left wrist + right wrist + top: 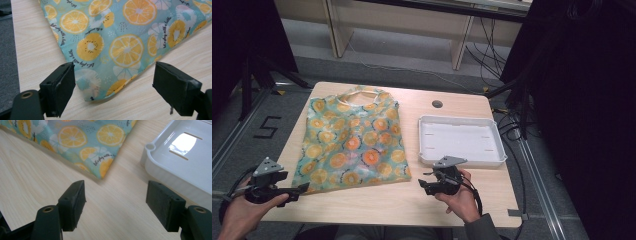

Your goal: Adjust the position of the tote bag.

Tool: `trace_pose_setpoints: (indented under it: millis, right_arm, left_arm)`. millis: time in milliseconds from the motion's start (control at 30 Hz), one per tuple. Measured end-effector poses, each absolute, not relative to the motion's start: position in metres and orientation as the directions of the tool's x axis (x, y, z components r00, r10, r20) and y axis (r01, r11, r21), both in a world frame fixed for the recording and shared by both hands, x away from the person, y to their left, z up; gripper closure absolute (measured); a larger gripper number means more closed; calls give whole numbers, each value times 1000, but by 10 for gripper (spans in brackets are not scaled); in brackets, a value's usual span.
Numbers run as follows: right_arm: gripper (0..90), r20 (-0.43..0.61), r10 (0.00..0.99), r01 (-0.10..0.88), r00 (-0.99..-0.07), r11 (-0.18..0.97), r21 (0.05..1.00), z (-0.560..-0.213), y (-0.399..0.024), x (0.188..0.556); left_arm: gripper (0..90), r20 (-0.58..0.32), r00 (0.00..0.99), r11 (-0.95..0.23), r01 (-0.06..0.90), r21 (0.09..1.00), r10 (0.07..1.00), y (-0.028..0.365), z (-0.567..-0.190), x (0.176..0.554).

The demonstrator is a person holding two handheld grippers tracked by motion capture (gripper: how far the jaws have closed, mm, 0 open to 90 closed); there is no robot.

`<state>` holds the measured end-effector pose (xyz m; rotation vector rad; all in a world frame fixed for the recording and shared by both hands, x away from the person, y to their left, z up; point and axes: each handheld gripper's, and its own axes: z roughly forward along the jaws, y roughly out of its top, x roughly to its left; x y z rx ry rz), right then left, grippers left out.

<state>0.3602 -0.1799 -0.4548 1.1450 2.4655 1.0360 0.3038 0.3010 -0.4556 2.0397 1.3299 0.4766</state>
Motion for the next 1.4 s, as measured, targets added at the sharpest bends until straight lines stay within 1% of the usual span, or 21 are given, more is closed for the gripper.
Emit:
trace_pose_setpoints:
  millis: [67, 167, 200, 267, 333, 400, 467, 500, 700, 733, 833, 867, 967, 1000, 1133, 1167, 1267, 1300, 1333, 1367, 1400]
  right_arm:
    - [327, 62, 735, 562, -675, 458, 689, -456, -181, 361]
    - [325, 65, 737, 566, -673, 457, 687, -457, -180, 362]
    - [325, 66, 736, 566, -674, 457, 686, -457, -180, 362]
    - [324, 69, 735, 569, -674, 458, 683, -457, -180, 362]
    - [323, 93, 736, 581, -671, 444, 682, -458, -177, 361]
    - [323, 65, 731, 561, -679, 458, 690, -460, -178, 362]
    - [323, 83, 735, 573, -673, 447, 687, -457, -178, 362]
    - [323, 73, 731, 572, -678, 463, 677, -456, -180, 362]
    - [322, 71, 727, 573, -683, 472, 670, -458, -178, 363]
    - [322, 85, 732, 579, -676, 456, 675, -458, -176, 362]
    - [321, 75, 728, 573, -681, 467, 674, -459, -176, 363]
    - [321, 93, 731, 587, -676, 458, 667, -459, -175, 362]
    - [321, 61, 709, 549, -703, 485, 681, -462, -174, 366]
    - [321, 71, 700, 553, -711, 493, 672, -461, -174, 366]
    - [321, 67, 702, 551, -709, 492, 674, -461, -174, 365]
    - [321, 74, 712, 564, -698, 484, 669, -460, -173, 364]
    - [321, 53, 704, 546, -708, 499, 673, -462, -174, 366]
    - [322, 52, 703, 546, -709, 500, 672, -462, -174, 366]
    - [322, 52, 703, 546, -709, 500, 672, -462, -174, 366]
    - [325, 53, 701, 545, -711, 501, 672, -461, -173, 366]
    - [326, 53, 701, 545, -711, 503, 671, -462, -173, 365]
  left_arm:
    - [175, -48, 413, -270, 675, 687, 909, 301, -456, 304]
    - [175, -52, 403, -260, 677, 689, 914, 303, -457, 305]
    - [175, -47, 416, -278, 685, 674, 908, 305, -457, 306]
    - [175, -40, 403, -269, 678, 684, 914, 306, -459, 306]
    - [175, -44, 401, -269, 689, 673, 915, 308, -459, 306]
    - [175, -38, 394, -266, 686, 678, 918, 310, -460, 308]
    - [175, -46, 378, -248, 690, 679, 925, 311, -461, 310]
    - [175, -36, 389, -264, 687, 677, 921, 312, -462, 310]
    - [197, -37, 392, -275, 705, 654, 919, 316, -464, 315]
    - [197, -44, 390, -269, 707, 655, 920, 316, -467, 316]
    - [197, -54, 388, -271, 730, 628, 920, 317, -474, 320]
    - [197, -61, 395, -275, 733, 622, 917, 316, -475, 322]
    - [197, -43, 441, -328, 726, 604, 897, 313, -479, 327]
    - [195, -20, 457, -356, 719, 596, 889, 309, -483, 331]
    - [197, -19, 484, -387, 722, 574, 875, 306, -489, 341]
    - [204, -28, 478, -375, 724, 579, 878, 305, -491, 342]
    - [241, -15, 506, -418, 728, 544, 862, 305, -496, 347]
    - [292, 8, 548, -469, 710, 525, 837, 305, -500, 351]
    - [340, 8, 548, -469, 710, 525, 837, 305, -500, 351]
    - [340, -10, 537, -455, 725, 517, 844, 304, -501, 351]
    - [382, -17, 544, -457, 720, 522, 839, 305, -500, 351]
